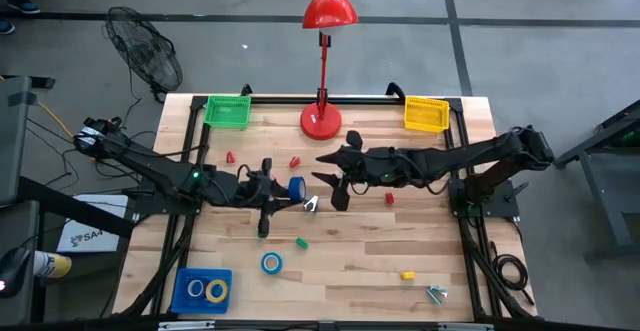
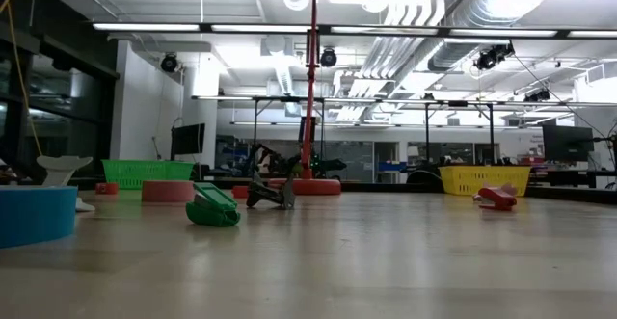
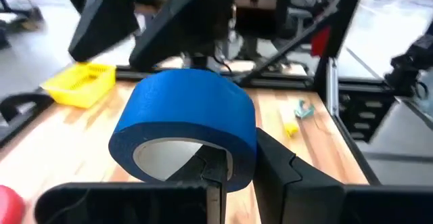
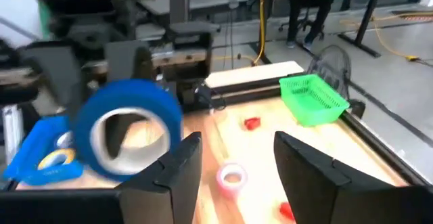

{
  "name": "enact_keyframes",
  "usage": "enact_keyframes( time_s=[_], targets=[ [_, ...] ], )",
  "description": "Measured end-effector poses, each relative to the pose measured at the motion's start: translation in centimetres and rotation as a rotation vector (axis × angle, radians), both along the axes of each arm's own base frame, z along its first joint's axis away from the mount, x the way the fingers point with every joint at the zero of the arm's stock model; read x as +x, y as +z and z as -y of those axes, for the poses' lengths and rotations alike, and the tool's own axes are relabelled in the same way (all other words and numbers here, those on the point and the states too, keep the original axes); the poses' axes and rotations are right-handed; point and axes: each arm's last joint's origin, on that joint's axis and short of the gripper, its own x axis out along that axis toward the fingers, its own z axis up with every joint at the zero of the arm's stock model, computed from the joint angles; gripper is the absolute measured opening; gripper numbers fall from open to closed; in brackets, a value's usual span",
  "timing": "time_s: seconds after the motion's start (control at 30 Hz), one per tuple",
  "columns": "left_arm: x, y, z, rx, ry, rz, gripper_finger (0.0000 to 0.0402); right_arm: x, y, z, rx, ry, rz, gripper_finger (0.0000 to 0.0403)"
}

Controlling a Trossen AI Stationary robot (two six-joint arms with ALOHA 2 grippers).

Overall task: Pick and place Stapler, Stapler remover, tape
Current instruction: Put the blue tape into the blue basket

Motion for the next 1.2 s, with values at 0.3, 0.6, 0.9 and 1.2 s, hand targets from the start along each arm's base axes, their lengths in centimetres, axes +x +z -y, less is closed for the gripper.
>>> enact_keyframes(
  time_s=[0.3, 0.6, 0.9, 1.2],
  targets=[
    [-1.4, -1.0, 0.3, -0.107, -0.207, -0.185, 0.0035, -0.5, -0.5, 0.0, 0.043, 0.002, -0.078, 0.0176],
    [-4.5, -2.5, 1.6, -0.259, -0.430, -0.521, 0.0035, -0.7, -1.0, 0.0, 0.055, 0.001, -0.132, 0.0177],
    [-7.8, -4.0, 4.1, -0.400, -0.526, -0.857, 0.0035, -0.8, -1.1, 0.0, 0.056, -0.008, -0.138, 0.0177],
    [-10.5, -4.6, 6.9, -0.527, -0.469, -1.051, 0.0035, -0.8, -1.1, 0.0, 0.074, -0.020, -0.135, 0.0177]
  ],
)
